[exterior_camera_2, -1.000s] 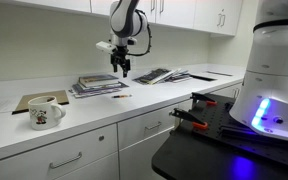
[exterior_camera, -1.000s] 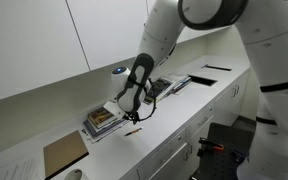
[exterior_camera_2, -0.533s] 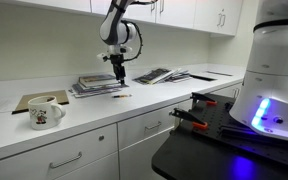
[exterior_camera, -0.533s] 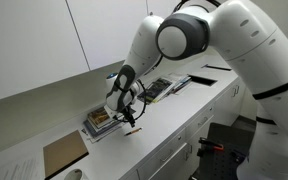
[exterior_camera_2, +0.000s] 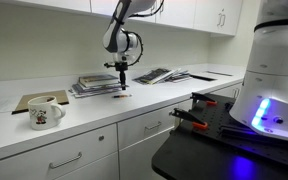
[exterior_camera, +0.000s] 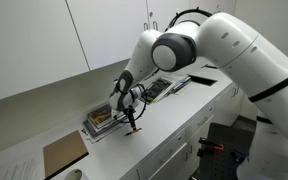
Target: Put the pen in the mug
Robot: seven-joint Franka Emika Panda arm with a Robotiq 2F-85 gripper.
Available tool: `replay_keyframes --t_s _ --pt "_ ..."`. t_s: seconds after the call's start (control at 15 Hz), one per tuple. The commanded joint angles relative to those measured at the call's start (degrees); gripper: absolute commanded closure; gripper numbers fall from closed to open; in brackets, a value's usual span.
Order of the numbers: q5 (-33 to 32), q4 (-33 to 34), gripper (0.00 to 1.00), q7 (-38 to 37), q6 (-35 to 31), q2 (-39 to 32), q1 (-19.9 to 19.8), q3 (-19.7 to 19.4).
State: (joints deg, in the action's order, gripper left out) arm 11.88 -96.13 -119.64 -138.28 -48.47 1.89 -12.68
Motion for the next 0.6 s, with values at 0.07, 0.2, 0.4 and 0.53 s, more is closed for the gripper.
replay_keyframes --t_s 0.07,0.2,0.4,0.53 --pt "1.1 3.4 0.15 -0.7 -2.3 -3.4 -1.0 0.5" --pt "0.8 4.4 0.34 -0.4 -2.3 -4.6 -0.8 0.5" --pt "0.4 5.2 0.45 0.1 -2.8 -5.8 -0.5 0.5" --pt "0.0 5.2 0.39 0.1 -3.4 -6.4 0.0 0.2"
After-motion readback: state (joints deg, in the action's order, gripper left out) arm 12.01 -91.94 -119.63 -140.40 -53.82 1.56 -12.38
